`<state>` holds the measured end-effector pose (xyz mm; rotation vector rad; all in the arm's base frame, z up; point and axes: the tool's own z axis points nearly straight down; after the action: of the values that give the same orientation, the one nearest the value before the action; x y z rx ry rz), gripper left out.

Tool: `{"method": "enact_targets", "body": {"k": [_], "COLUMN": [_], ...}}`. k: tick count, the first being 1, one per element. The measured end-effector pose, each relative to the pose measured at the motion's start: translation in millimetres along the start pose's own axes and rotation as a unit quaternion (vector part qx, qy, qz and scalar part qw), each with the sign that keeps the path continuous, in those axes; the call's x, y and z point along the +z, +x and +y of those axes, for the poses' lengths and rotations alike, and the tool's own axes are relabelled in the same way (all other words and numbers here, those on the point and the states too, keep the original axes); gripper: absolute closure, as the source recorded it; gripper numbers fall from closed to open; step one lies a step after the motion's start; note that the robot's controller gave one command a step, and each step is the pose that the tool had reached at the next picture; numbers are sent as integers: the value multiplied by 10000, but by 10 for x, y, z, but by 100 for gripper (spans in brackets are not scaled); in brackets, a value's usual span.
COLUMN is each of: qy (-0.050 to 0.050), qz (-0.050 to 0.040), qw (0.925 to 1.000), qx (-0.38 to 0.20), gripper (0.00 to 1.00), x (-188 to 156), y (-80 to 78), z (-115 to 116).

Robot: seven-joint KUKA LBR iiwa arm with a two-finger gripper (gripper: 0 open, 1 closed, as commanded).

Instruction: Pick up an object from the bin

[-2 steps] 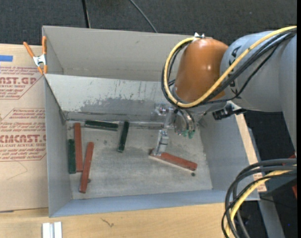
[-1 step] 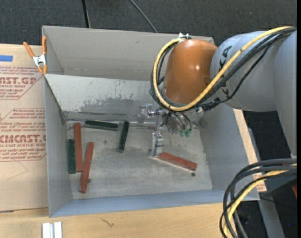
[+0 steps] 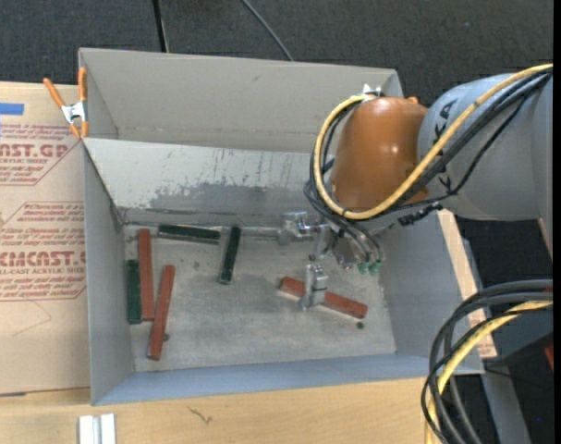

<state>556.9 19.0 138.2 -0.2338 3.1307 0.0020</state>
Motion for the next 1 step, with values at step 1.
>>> {"method": "enact_targets", "body": {"k": [1], "qy": [5], "qz": [24], "qw": [9944], "qx": [1055], "gripper": [0], "x": [717], "y": [278], "z": [-370]}}
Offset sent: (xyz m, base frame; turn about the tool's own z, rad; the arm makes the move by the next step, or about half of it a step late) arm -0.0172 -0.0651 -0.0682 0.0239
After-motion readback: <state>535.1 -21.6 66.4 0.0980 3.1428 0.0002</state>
